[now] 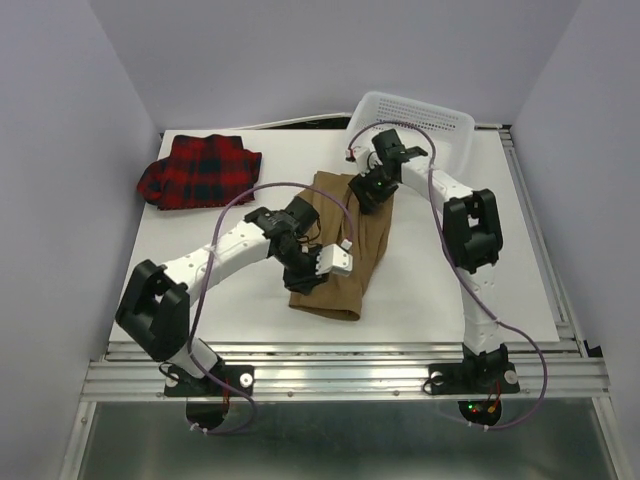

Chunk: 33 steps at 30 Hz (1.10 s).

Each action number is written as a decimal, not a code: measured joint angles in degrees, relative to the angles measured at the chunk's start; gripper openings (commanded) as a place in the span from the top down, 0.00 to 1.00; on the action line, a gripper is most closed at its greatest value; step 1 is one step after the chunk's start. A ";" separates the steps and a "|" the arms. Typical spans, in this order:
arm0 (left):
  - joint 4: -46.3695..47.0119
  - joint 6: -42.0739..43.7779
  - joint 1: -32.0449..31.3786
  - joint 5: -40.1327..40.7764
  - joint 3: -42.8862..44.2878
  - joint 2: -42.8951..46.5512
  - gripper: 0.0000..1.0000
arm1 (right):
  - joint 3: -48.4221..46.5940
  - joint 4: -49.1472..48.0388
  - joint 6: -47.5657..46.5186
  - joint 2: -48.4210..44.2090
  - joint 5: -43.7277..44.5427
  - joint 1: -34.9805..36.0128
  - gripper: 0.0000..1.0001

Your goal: Fold and stack the skirts

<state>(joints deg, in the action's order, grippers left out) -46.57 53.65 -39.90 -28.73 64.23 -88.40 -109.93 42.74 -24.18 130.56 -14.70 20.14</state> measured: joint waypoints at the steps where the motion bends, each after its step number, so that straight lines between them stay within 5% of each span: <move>1: 0.07 -0.96 -0.50 -2.32 1.14 0.98 0.58 | -0.31 -0.35 -0.17 -0.24 -0.72 -0.09 0.27; 4: 2.56 -5.75 1.73 -8.94 2.62 5.31 0.58 | 0.20 -0.79 0.46 -2.97 -2.75 -0.28 0.26; 8: 10.29 -16.04 14.40 -15.47 2.93 9.44 0.58 | 0.61 -1.40 3.32 -10.08 -5.42 -0.24 0.28; 13: 24.24 -33.70 26.86 -13.88 4.26 6.51 0.58 | -0.81 -3.32 8.85 -16.20 -11.45 2.27 0.32; 20: 38.73 -51.45 26.49 -3.02 8.57 -3.19 0.58 | 9.70 -7.63 15.80 -13.81 -15.28 11.15 0.31; 25: 44.22 -57.16 26.47 0.94 10.43 -8.98 0.58 | 18.64 -9.51 21.70 -13.00 -13.40 11.30 0.25; 33: 48.81 -60.57 26.47 1.62 8.98 -9.64 0.58 | 13.33 -17.31 30.64 -12.61 -1.14 10.23 0.27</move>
<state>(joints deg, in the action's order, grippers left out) 2.24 -6.92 -13.43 -27.11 73.21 -98.04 -96.60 25.43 6.46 117.95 -15.84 30.37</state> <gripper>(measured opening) 0.422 0.743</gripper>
